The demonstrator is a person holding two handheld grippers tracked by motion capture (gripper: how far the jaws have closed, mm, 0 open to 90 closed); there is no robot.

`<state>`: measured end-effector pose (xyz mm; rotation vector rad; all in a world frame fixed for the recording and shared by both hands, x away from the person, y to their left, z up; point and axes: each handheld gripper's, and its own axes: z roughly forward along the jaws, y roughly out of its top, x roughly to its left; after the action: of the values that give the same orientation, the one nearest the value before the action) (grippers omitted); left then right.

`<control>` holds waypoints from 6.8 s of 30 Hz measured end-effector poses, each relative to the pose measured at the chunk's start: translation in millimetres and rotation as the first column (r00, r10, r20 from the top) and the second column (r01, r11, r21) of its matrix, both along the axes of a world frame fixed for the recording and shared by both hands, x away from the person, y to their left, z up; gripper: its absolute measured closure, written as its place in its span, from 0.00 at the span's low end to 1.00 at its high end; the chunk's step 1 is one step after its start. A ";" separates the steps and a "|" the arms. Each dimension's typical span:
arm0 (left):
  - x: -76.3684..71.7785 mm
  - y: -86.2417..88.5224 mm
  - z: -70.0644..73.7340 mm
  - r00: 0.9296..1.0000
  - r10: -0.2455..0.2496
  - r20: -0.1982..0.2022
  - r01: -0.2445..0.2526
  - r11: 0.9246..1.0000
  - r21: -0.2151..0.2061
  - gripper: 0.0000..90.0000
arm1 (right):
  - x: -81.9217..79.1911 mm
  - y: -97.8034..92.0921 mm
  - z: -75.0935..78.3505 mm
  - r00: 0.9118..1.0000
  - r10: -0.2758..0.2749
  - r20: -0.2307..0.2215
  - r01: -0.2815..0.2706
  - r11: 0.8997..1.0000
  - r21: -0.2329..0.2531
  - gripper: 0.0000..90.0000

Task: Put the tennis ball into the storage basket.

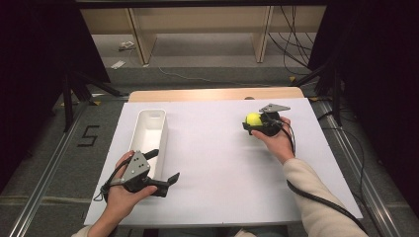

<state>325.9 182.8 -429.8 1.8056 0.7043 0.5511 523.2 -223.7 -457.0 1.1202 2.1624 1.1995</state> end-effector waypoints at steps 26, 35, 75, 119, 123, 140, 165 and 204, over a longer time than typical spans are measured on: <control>0.0 -0.2 -0.3 1.000 0.000 -0.001 0.000 1.000 0.002 0.00 | -7.2 12.4 15.3 0.998 0.034 0.044 -0.036 0.999 0.037 0.30; -0.1 -0.2 -0.3 1.000 0.000 -0.002 0.000 1.000 0.002 0.00 | -8.9 17.1 17.9 0.997 0.052 0.051 -0.054 0.998 0.041 0.30; -0.1 -0.4 -0.4 1.000 0.000 -0.001 0.000 1.000 0.003 0.00 | -16.9 37.0 29.2 0.991 0.101 0.087 -0.106 0.993 0.053 0.30; -0.4 -0.6 -0.2 1.000 -0.001 -0.001 0.001 1.000 0.002 0.00 | -25.3 56.1 38.8 0.982 0.152 0.117 -0.159 0.986 0.057 0.30; -0.3 -0.4 -0.1 1.000 0.000 0.000 0.000 1.000 0.003 0.00 | -25.6 57.6 39.2 0.980 0.155 0.121 -0.163 0.985 0.058 0.30; -0.3 -0.8 -0.2 1.000 -0.001 -0.002 0.001 1.000 0.000 0.00 | -27.4 61.5 40.8 0.979 0.165 0.123 -0.173 0.983 0.061 0.30; -0.5 -0.5 0.2 1.000 -0.002 0.000 0.002 1.000 0.001 0.00 | -28.6 64.1 43.0 0.977 0.170 0.132 -0.180 0.981 0.067 0.30; -0.7 -0.6 0.5 1.000 -0.001 0.002 0.001 1.000 0.002 0.00 | -34.3 83.2 47.3 0.966 0.214 0.146 -0.225 0.972 0.066 0.30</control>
<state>325.2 182.2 -429.4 1.8072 0.7014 0.5529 488.9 -140.6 -409.8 0.8167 2.1916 1.4292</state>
